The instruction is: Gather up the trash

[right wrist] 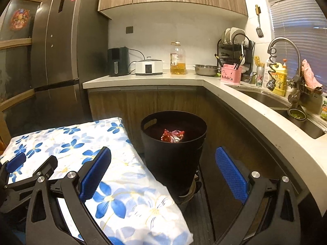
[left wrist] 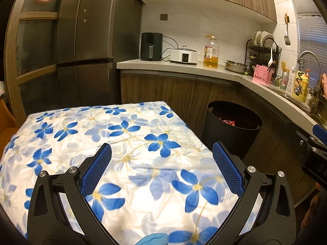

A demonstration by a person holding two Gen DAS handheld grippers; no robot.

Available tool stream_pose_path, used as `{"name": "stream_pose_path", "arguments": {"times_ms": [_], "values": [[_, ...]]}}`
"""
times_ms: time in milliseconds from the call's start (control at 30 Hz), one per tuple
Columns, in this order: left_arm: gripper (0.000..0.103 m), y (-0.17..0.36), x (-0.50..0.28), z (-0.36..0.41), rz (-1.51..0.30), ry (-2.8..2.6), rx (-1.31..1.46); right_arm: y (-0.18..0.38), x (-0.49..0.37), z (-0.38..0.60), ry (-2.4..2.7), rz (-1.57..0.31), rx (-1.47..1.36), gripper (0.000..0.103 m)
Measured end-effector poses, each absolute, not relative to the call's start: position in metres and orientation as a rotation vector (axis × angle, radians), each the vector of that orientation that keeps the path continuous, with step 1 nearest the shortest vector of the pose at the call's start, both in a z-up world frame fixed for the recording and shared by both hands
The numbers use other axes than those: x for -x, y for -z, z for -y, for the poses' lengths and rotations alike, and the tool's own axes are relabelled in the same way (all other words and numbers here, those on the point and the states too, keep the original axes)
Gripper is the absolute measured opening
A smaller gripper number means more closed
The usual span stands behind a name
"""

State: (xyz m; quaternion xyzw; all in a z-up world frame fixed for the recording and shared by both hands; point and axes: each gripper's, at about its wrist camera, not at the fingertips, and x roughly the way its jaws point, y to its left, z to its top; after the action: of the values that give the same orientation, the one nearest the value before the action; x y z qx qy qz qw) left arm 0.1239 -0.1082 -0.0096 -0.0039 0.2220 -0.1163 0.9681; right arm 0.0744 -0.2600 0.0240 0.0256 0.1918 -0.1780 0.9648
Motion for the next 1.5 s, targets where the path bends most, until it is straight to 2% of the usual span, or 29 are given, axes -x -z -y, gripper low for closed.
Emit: {"name": "stream_pose_path", "arguments": {"times_ms": [500,1500], "values": [[0.098,-0.005,-0.077,0.079,-0.403,0.233,0.025,-0.032,-0.035,0.220,0.329,-0.350,-0.029,0.098],[0.098,-0.007,-0.060,0.062,-0.398,0.204,0.037,-0.035,-0.023,0.199,0.293,-0.340,-0.007,0.098]]}}
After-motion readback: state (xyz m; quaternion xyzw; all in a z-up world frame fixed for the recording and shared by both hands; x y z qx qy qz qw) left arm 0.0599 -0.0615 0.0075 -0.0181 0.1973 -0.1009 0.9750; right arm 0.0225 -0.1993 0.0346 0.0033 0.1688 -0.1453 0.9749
